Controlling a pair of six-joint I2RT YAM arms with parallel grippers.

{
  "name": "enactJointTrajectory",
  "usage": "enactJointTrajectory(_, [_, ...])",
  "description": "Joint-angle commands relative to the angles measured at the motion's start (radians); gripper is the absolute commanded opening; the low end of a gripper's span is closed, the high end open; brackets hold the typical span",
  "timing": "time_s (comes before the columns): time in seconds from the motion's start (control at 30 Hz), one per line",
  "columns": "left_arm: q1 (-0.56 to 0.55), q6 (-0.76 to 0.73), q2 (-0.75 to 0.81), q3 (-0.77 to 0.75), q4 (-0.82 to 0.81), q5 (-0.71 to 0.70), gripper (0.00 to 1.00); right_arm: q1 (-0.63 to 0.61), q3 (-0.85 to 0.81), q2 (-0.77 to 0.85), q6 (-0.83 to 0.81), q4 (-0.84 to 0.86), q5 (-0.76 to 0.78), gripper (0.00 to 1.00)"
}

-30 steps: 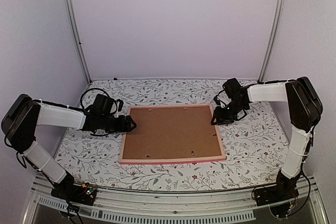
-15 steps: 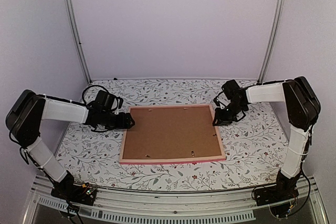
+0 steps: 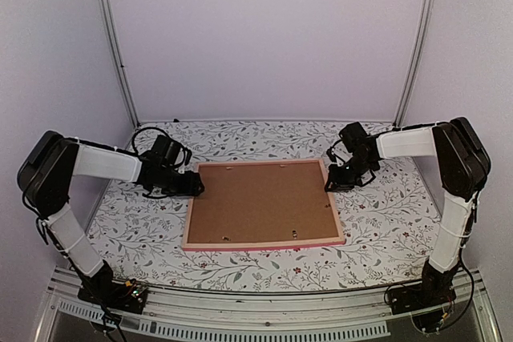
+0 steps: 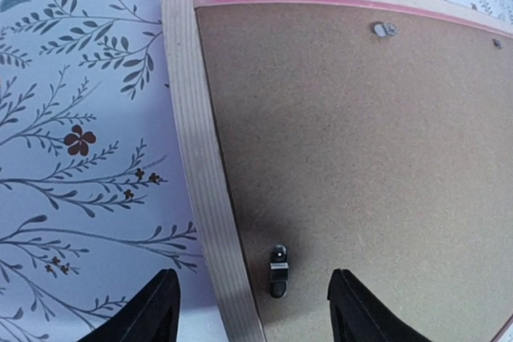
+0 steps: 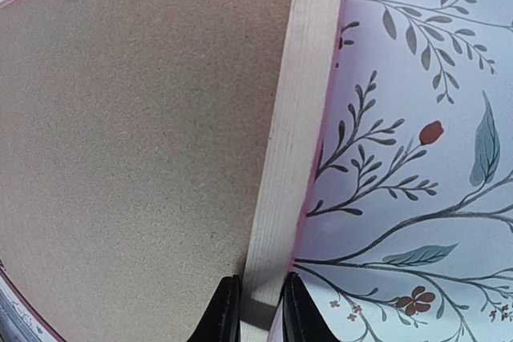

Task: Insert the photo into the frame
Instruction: Rotate the photo frame at the center of the board.

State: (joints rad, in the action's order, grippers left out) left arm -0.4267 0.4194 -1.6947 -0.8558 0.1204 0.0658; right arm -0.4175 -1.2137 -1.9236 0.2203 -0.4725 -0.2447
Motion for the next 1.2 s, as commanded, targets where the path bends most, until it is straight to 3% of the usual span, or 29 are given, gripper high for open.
enactJointTrajectory(0.0, [0.008,-0.021,-0.029,-0.012,0.004,-0.009,0.65,0.006,0.024,0.009,-0.030,0.006,0.014,0.16])
enactJointTrajectory(0.77, [0.009,-0.019,-0.063,0.090,-0.089,-0.030,0.33,0.007,0.042,0.001,-0.038,0.010,0.007,0.15])
enactJointTrajectory(1.17, [0.028,0.004,-0.034,0.119,-0.172,0.050,0.24,0.008,0.044,-0.001,-0.039,0.005,0.012,0.14])
